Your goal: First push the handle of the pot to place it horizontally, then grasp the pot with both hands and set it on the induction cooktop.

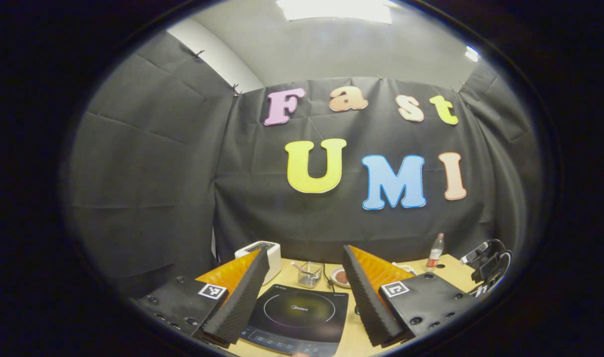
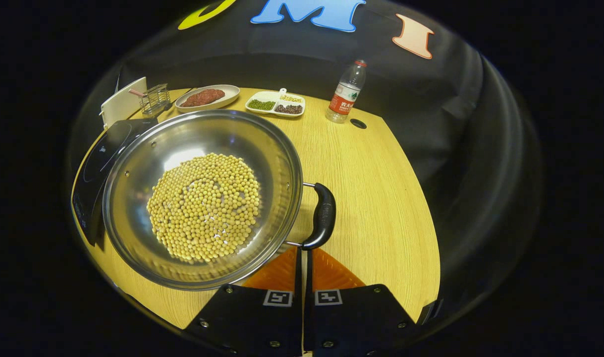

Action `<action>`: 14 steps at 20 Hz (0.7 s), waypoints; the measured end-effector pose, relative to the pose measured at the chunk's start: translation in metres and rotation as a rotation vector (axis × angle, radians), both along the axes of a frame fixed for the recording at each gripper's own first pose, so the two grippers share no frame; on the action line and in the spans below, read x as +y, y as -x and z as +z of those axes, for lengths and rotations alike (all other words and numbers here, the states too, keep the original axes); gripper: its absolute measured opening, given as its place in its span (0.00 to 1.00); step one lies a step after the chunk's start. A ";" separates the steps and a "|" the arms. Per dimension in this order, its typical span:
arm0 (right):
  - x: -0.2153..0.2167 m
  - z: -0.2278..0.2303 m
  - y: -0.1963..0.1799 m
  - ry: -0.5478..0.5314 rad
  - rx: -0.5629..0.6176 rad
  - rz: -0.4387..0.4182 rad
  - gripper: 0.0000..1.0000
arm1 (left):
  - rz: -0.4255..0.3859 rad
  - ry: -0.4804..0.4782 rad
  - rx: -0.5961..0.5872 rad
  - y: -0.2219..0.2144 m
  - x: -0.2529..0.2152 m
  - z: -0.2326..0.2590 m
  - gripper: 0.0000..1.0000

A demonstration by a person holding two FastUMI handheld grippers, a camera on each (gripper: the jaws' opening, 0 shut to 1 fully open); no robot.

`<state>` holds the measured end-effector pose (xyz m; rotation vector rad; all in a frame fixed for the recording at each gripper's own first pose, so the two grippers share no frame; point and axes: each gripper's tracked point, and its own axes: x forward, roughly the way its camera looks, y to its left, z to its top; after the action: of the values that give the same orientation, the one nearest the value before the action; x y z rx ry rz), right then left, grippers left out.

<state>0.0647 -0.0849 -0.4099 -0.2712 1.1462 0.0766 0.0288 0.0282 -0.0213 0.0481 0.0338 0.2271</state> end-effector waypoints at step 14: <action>0.001 0.061 -0.033 -0.266 -0.253 -0.007 1.00 | -0.095 0.161 0.275 -0.074 -0.089 -0.126 0.98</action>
<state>0.0981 -0.0837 -0.3489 -0.0383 0.8735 0.1822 0.1030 -0.0612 -0.1474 -0.0799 0.3227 0.1207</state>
